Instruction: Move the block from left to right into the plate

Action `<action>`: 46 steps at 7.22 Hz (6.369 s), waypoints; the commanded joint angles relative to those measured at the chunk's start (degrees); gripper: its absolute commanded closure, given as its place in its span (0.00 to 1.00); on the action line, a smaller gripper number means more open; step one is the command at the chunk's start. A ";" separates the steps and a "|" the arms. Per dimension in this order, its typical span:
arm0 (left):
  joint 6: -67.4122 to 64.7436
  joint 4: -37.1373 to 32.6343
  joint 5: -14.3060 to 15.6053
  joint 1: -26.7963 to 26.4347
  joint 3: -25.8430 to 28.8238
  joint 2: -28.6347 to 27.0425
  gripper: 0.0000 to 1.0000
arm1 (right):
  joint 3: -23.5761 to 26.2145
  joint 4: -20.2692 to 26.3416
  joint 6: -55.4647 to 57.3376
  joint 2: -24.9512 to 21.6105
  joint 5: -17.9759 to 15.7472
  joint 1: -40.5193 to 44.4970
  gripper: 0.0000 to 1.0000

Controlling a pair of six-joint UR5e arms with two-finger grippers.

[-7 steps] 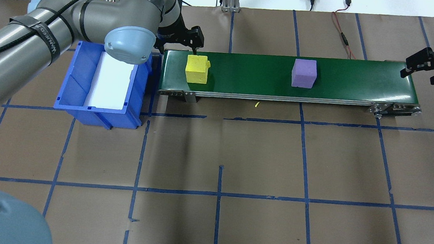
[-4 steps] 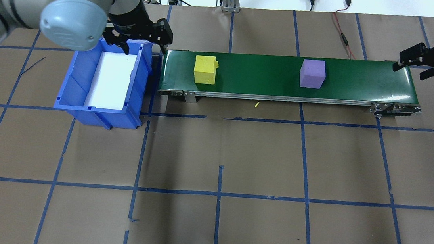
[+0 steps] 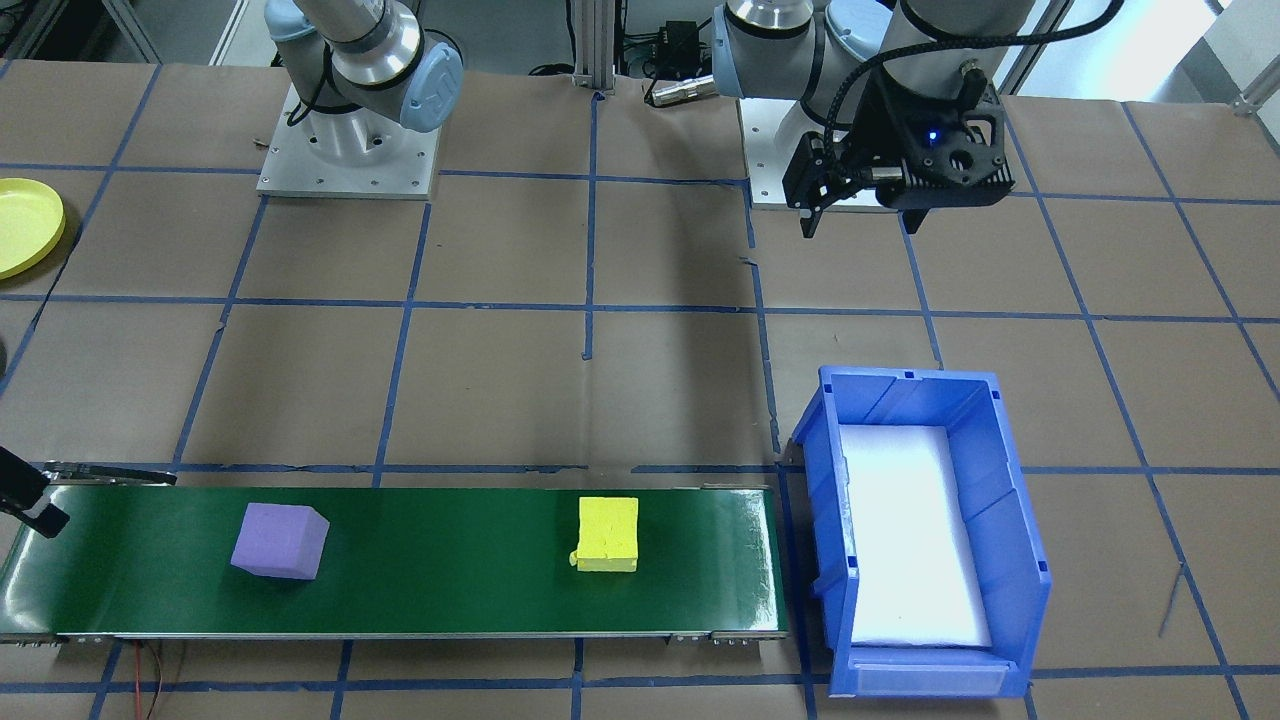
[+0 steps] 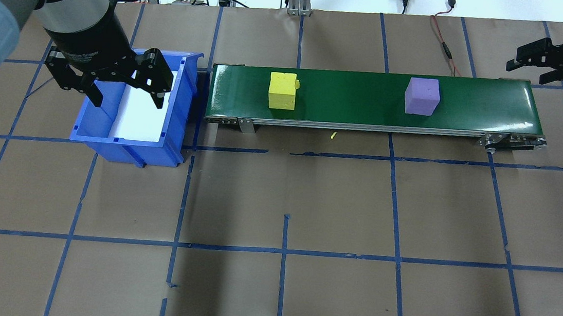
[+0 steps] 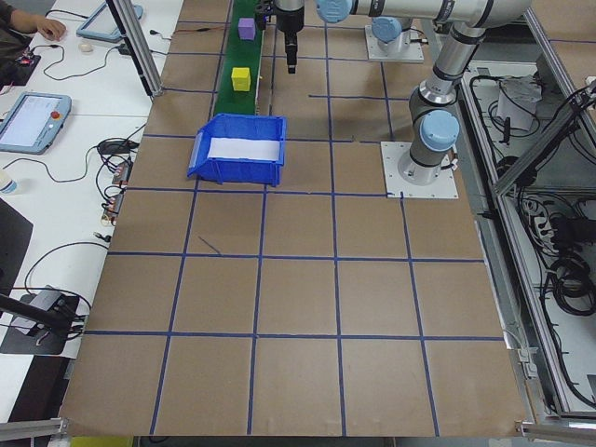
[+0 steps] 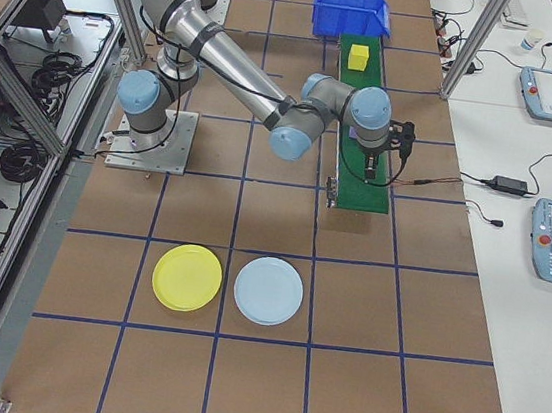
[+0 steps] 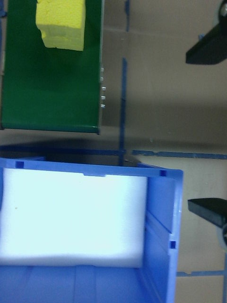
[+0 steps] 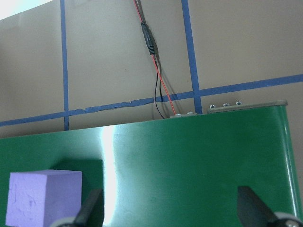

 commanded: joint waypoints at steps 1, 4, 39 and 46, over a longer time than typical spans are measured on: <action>3.81 -2.62 0.80 0.04 3.91 3.32 0.00 | -3.62 3.74 -1.48 0.96 -0.43 0.86 0.00; 3.55 3.08 0.70 -0.57 4.91 -3.15 0.00 | -6.19 7.54 -1.23 2.63 -5.00 6.13 0.00; 3.72 8.26 0.53 1.79 1.56 -2.46 0.00 | -2.05 7.18 -45.36 9.05 -13.26 -33.34 0.00; 3.72 8.26 0.62 1.79 1.56 -2.46 0.00 | -4.52 7.63 -7.56 -2.99 -13.62 -1.73 0.00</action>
